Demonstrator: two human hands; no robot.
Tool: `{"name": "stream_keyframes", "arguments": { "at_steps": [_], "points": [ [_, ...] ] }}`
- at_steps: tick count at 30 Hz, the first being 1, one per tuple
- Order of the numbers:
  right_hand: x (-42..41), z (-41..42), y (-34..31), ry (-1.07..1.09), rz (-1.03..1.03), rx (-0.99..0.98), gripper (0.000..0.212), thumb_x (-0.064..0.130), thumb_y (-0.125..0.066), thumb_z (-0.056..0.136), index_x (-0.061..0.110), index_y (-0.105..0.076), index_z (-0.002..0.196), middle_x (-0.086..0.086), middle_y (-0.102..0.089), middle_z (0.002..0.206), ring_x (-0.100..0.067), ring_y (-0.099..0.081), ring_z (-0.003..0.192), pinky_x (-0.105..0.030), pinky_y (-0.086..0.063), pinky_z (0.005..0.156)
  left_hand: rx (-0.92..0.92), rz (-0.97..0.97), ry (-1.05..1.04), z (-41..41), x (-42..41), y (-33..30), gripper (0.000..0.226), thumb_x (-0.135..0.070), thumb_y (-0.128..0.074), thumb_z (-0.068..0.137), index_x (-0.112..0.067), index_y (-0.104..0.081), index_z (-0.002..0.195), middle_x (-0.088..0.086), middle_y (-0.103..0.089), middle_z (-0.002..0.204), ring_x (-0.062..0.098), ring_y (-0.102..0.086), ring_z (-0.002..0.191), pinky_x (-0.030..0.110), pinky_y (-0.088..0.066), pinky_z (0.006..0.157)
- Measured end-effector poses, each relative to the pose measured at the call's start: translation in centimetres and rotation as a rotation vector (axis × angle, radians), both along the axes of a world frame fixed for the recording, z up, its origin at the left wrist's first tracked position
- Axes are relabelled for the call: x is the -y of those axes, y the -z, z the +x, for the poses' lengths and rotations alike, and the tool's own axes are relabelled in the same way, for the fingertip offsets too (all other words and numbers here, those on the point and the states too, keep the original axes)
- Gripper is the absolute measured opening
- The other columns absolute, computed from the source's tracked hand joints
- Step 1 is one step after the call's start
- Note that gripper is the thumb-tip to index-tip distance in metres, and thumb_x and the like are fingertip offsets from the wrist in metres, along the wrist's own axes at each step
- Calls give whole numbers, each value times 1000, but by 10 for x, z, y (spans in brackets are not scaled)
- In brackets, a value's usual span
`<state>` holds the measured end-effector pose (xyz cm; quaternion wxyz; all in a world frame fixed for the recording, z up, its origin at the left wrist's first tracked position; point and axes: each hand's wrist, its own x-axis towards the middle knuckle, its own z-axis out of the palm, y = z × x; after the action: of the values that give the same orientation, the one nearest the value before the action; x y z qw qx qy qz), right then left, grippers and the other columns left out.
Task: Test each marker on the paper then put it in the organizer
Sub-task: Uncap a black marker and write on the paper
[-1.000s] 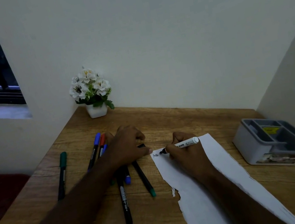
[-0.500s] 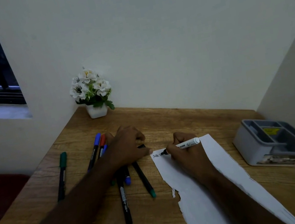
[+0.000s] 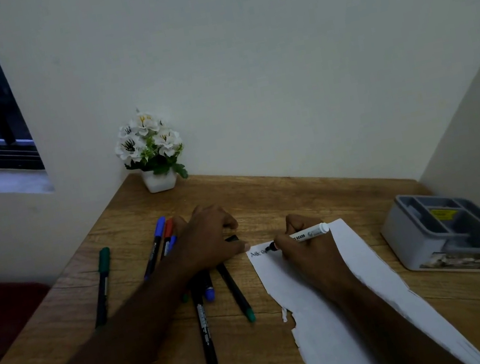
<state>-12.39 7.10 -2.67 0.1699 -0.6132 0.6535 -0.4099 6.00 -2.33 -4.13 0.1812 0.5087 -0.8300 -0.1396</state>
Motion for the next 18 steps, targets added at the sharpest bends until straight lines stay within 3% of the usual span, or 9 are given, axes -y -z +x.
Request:
{"name": "stream_keyframes", "arguments": {
  "at_steps": [5,10,15,18],
  "points": [
    [0,1,0,-21,10,-27,29,16,-68,90,-6,-54,76,-8,-54,62,-1,-48,51,-12,-36,46,5,-9,-6,0,0,1,50,-62,-70,72,-32,-64,112,-14,-53,120,13,-38,126,54,-28,105],
    [-1,-1,-3,0,-5,14,30,14,-68,89,-10,-53,77,-24,-59,71,-7,-43,52,-17,-36,48,22,-4,-8,0,1,1,50,-63,-69,72,-33,-63,113,-15,-52,118,13,-36,126,54,-26,105],
    [-1,1,-3,-24,9,28,31,10,-65,89,-12,-48,75,-17,-49,63,-8,-36,50,-17,-31,45,19,-17,-11,0,1,2,50,-63,-69,72,-33,-64,112,-15,-52,118,12,-37,125,54,-26,105],
    [-1,0,-2,-29,15,73,32,8,-66,88,-13,-45,75,-23,-48,64,-9,-37,51,-16,-30,45,27,-14,-7,-1,1,1,52,-63,-69,73,-33,-63,114,-14,-52,119,13,-37,126,54,-27,105]
  ]
}}
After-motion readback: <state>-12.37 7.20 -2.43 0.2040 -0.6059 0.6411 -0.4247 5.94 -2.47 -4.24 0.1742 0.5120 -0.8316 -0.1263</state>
